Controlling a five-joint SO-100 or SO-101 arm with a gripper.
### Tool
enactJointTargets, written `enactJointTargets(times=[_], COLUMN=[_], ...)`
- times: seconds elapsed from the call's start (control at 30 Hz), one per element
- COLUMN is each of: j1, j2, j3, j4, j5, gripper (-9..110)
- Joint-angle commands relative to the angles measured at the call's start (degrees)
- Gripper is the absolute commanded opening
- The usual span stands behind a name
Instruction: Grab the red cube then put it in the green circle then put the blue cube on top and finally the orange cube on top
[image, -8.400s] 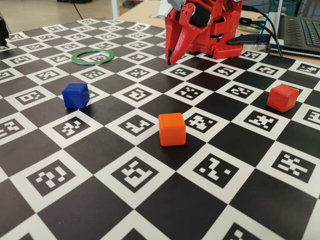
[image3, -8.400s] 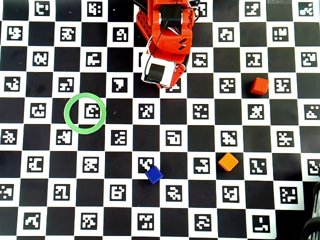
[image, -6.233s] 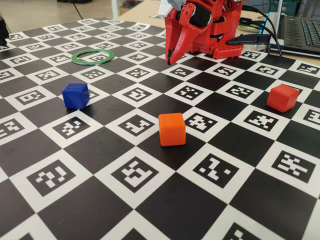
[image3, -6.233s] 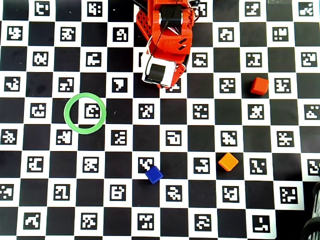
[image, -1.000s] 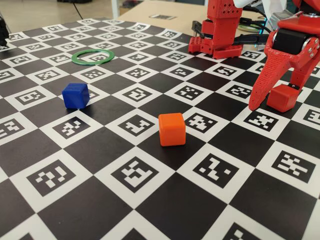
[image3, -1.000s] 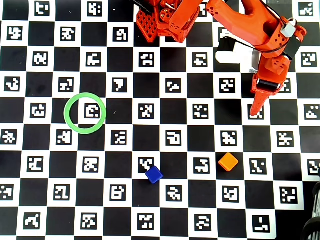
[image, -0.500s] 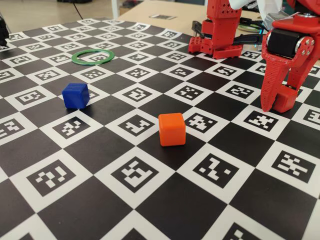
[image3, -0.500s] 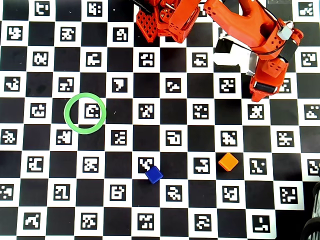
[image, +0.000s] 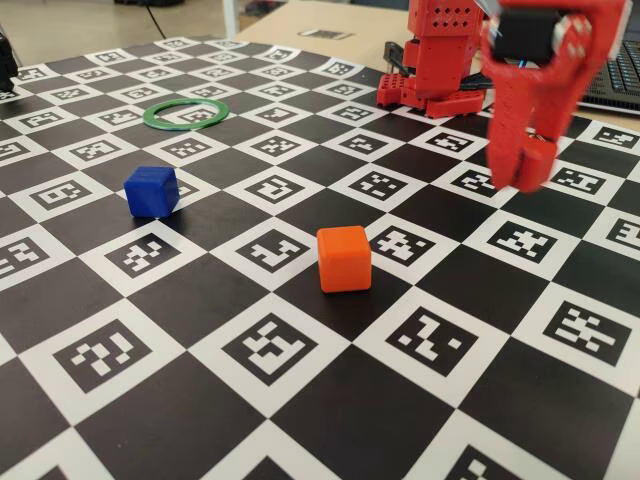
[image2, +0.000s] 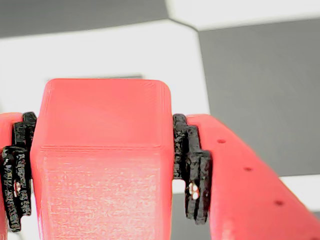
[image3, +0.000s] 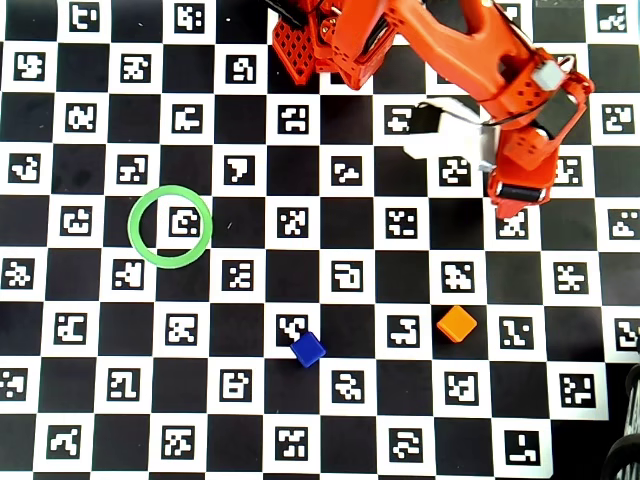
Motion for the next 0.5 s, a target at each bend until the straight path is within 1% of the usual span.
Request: enactJointTargets(times=[0.0,0.07,0.17,0.3,0.47], j1=[10.9,16.96,27.16,41.75,56.87], j2=[8.35,9.4,10.63,10.72,7.12], j3=[-3.43,-3.87,-4.13,-5.71,-11.07], j4=[7.03,10.28,13.45,14.06,14.24], j5=[-19.34,-28.83,-46.23,-59.15,-70.84], gripper=[7,6,6,6,6])
